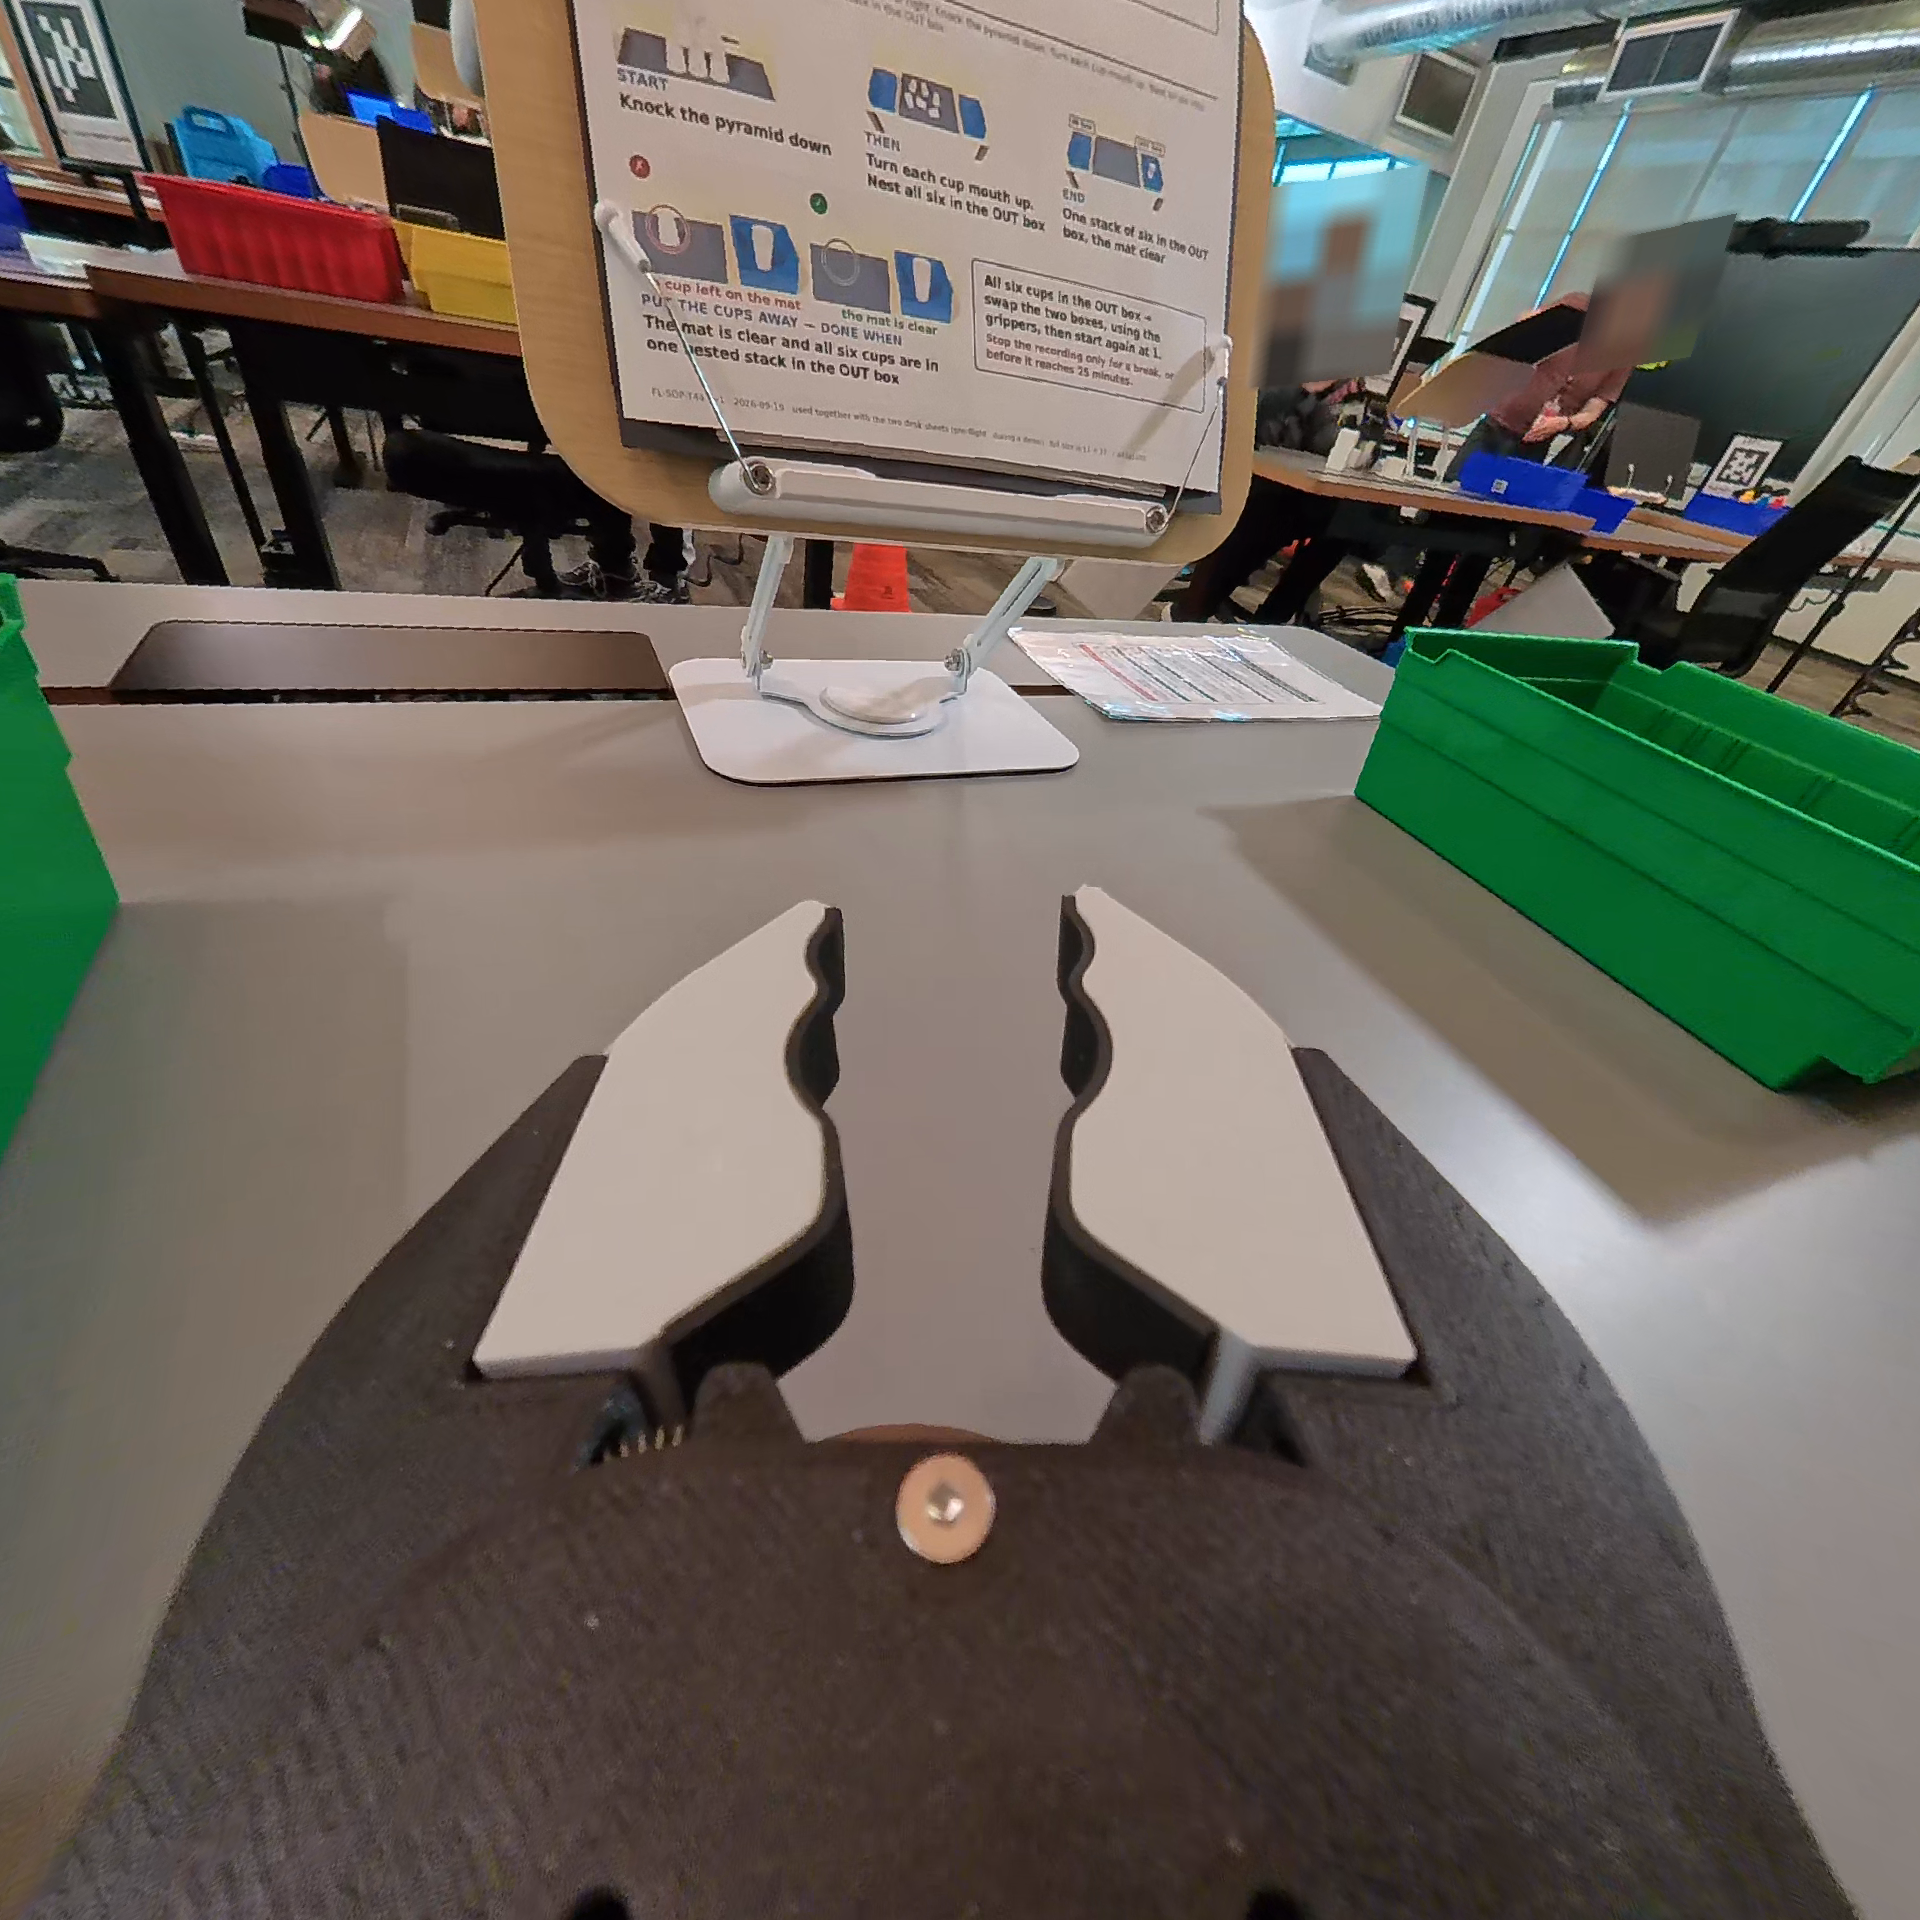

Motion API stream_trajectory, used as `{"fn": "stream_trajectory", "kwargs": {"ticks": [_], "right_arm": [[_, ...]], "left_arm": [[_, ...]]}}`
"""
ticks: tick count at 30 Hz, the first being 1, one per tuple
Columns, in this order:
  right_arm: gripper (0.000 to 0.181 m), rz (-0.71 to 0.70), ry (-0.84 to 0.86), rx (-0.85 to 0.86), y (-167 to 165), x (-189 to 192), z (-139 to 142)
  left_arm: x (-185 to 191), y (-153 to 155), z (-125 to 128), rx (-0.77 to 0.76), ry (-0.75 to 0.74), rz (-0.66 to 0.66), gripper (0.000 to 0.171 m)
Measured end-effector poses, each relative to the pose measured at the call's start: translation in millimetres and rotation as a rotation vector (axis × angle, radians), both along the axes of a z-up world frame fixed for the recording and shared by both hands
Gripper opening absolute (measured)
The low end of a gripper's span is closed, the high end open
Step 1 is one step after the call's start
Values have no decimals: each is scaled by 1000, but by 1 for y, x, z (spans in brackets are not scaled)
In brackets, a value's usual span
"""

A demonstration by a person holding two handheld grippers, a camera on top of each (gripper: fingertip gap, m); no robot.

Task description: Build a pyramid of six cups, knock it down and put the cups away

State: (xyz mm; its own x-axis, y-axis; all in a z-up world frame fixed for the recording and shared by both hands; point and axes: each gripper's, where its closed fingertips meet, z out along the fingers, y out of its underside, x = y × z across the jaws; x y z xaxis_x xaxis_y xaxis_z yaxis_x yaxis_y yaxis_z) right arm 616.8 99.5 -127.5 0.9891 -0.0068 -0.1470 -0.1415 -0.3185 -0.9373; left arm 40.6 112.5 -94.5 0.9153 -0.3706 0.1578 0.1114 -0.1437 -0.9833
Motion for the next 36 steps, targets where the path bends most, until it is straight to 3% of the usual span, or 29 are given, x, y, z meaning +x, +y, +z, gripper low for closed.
{"fn": "stream_trajectory", "kwargs": {"ticks": [36], "right_arm": [[4,-46,-29,5,-3,11,0]], "left_arm": [[5,0,-7,-40,8,-33,39]]}}
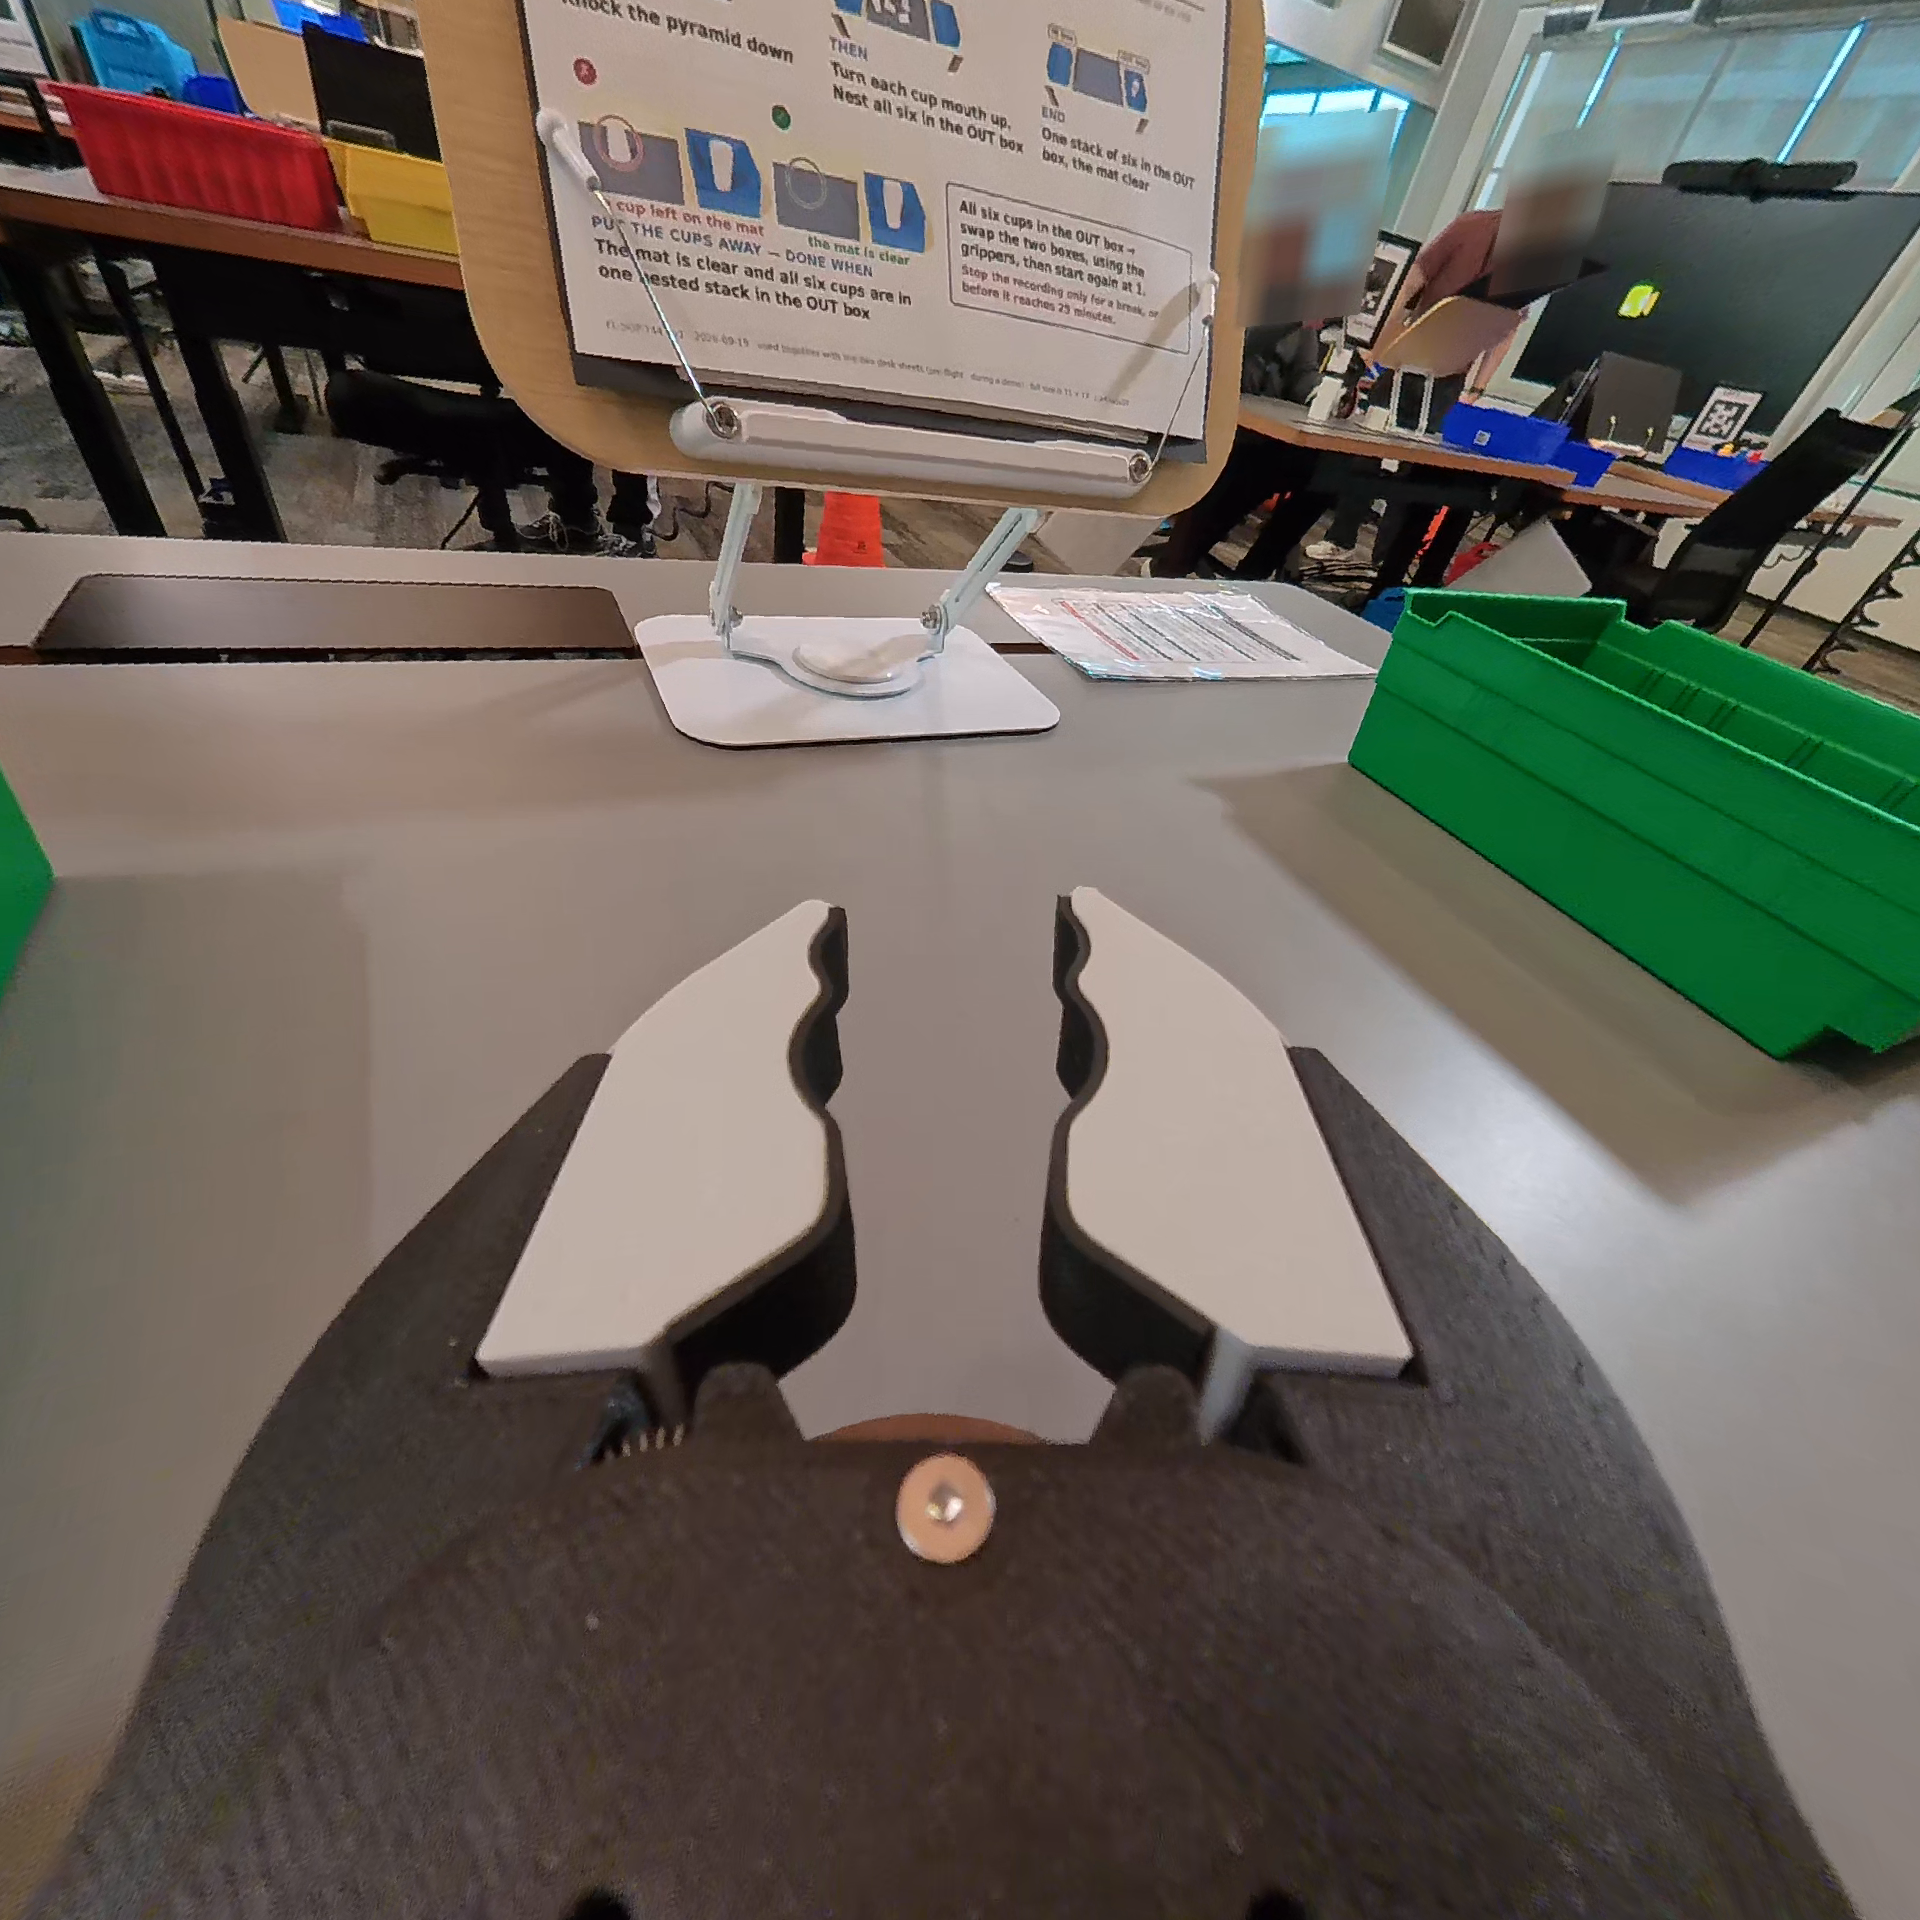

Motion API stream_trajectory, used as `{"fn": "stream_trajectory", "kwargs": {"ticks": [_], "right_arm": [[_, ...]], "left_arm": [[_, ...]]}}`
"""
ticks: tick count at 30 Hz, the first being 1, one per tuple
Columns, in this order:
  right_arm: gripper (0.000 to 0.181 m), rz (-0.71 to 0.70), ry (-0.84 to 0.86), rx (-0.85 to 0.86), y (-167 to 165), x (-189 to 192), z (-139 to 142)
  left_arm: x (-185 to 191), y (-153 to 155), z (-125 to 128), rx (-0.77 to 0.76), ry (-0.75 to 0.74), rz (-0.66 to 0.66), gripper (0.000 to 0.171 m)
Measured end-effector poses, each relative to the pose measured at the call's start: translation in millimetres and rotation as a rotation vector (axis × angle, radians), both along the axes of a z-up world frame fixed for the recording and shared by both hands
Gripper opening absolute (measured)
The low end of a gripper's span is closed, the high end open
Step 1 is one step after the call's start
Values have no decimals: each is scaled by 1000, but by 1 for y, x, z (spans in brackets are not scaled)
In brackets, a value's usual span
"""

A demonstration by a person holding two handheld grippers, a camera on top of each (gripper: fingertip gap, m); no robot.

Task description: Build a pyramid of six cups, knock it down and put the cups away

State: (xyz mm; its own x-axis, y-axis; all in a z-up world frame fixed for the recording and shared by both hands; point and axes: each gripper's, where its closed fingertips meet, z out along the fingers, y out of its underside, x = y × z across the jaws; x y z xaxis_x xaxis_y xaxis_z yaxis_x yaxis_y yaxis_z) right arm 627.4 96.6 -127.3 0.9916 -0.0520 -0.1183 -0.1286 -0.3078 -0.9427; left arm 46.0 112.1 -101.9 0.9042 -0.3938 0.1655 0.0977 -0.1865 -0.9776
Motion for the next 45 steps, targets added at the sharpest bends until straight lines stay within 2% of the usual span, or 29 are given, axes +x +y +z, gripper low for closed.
{"fn": "stream_trajectory", "kwargs": {"ticks": [26,28,30,34,37,41,43,45], "right_arm": [[5,-27,29,10,0,4,2],[21,-25,36,70,-2,3,17],[40,-32,59,192,-7,2,47],[54,-55,36,394,-20,-8,92],[63,53,67,454,-19,-54,109],[59,258,61,532,-12,-161,130],[59,368,65,507,-5,-220,124],[61,455,52,421,4,-268,102]], "left_arm": [[4,0,-5,-21,19,-13,39],[3,0,-5,-21,19,-12,39],[3,0,-5,-21,19,-10,39],[1,1,-5,-21,21,-2,39],[-2,1,-3,-15,24,9,39],[-8,1,-2,-11,35,31,40],[-12,1,2,3,32,52,39],[-20,0,8,28,33,82,39]]}}
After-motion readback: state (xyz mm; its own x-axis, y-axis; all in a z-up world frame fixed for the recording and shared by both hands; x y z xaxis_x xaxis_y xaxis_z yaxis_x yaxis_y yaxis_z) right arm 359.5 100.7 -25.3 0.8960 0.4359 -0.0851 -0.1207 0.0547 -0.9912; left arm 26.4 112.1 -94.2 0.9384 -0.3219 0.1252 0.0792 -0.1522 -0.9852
